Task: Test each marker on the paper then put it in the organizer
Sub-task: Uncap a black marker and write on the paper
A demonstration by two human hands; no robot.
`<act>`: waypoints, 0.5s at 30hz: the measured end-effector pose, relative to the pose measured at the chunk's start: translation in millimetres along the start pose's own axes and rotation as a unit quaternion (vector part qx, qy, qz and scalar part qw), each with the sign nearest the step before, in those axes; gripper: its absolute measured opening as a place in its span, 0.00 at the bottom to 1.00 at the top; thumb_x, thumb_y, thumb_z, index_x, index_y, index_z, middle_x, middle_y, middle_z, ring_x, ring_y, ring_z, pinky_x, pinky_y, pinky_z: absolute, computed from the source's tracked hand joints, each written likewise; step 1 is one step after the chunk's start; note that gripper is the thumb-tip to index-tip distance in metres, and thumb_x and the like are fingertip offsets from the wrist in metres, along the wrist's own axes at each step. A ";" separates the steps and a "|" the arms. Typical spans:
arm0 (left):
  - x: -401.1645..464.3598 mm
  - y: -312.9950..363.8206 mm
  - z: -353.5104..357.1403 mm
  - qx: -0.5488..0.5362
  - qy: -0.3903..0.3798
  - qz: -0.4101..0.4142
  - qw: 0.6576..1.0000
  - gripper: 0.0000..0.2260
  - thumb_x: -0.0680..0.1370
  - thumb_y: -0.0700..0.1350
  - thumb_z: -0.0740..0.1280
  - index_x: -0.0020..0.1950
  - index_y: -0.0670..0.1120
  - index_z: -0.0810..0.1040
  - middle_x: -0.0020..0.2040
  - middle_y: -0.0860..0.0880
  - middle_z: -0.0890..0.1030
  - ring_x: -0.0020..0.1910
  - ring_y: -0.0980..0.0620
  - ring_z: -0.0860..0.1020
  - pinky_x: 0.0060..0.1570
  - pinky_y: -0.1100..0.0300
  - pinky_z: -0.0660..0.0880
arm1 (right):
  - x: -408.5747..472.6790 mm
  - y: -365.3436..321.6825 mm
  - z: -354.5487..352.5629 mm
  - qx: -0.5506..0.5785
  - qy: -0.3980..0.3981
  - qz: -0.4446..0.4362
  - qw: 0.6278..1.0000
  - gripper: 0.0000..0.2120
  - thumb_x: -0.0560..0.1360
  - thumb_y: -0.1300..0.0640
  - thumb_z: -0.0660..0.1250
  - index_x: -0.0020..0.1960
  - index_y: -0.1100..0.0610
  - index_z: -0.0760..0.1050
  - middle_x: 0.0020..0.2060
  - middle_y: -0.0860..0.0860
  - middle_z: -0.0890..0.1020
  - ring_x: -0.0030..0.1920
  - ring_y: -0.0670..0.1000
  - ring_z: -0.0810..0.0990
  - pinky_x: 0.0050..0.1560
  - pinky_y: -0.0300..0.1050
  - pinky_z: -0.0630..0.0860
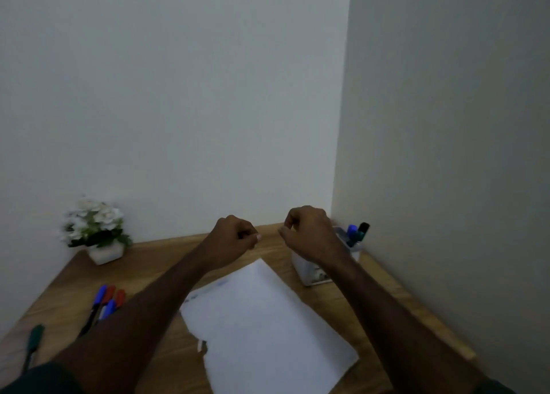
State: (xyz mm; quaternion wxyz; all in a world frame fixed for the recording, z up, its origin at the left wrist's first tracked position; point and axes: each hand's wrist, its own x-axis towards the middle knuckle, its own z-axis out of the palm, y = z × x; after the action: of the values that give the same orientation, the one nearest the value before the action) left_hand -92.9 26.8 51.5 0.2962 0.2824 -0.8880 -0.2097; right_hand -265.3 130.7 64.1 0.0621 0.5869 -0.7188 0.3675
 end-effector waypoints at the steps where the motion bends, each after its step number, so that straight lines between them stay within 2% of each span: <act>1: -9.8 -8.0 -8.9 0.003 0.006 -0.009 1.000 0.13 0.76 0.46 0.69 0.31 0.50 0.80 0.28 0.53 0.79 0.26 0.60 0.73 0.30 0.72 0.67 | -1.1 -11.3 10.6 0.005 -0.011 -0.009 1.000 0.04 0.71 0.54 0.70 0.39 0.54 0.81 0.35 0.46 0.80 0.40 0.47 0.77 0.43 0.41 0.72; 3: -33.0 -25.5 -30.7 0.010 0.021 -0.034 0.999 0.12 0.76 0.45 0.70 0.31 0.48 0.80 0.26 0.54 0.78 0.25 0.60 0.72 0.30 0.72 0.66 | -4.3 -37.1 34.7 0.020 -0.045 -0.029 0.998 0.04 0.70 0.55 0.69 0.36 0.52 0.79 0.35 0.47 0.82 0.39 0.48 0.79 0.41 0.40 0.73; 5: -52.7 -41.1 -48.9 0.020 0.029 -0.047 0.998 0.13 0.76 0.44 0.70 0.31 0.48 0.80 0.25 0.57 0.77 0.24 0.61 0.72 0.29 0.72 0.66 | -8.9 -57.0 53.9 0.050 -0.092 -0.036 0.994 0.06 0.70 0.55 0.69 0.34 0.51 0.77 0.32 0.44 0.80 0.37 0.44 0.78 0.39 0.39 0.72; 9: -103.1 -79.8 -90.6 0.056 0.061 -0.083 0.993 0.15 0.77 0.44 0.70 0.30 0.47 0.79 0.27 0.53 0.79 0.27 0.58 0.75 0.31 0.69 0.69 | -24.1 -106.7 106.8 0.079 -0.197 -0.082 0.974 0.05 0.71 0.52 0.72 0.38 0.52 0.80 0.33 0.42 0.79 0.35 0.39 0.75 0.37 0.36 0.68; 12: -139.6 -106.6 -114.0 0.069 0.083 -0.102 0.989 0.17 0.76 0.42 0.70 0.27 0.50 0.75 0.23 0.56 0.75 0.25 0.60 0.74 0.30 0.69 0.67 | -38.4 -146.5 145.3 0.091 -0.245 -0.099 0.960 0.07 0.70 0.50 0.74 0.40 0.52 0.79 0.38 0.46 0.82 0.39 0.44 0.78 0.37 0.38 0.68; 15: -164.4 -125.8 -123.0 0.074 0.065 -0.123 0.987 0.13 0.76 0.40 0.69 0.31 0.40 0.80 0.27 0.49 0.79 0.28 0.54 0.77 0.33 0.58 0.71 | -51.0 -174.1 172.1 0.073 -0.309 -0.111 0.942 0.11 0.69 0.48 0.75 0.39 0.52 0.76 0.35 0.46 0.78 0.38 0.49 0.78 0.31 0.40 0.67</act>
State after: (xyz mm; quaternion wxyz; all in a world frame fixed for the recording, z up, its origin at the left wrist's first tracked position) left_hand 143.2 9.8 7.1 0.3036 0.4239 -0.8383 -0.1596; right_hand -36.1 60.8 -7.5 -0.1661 0.7508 -0.6038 0.2101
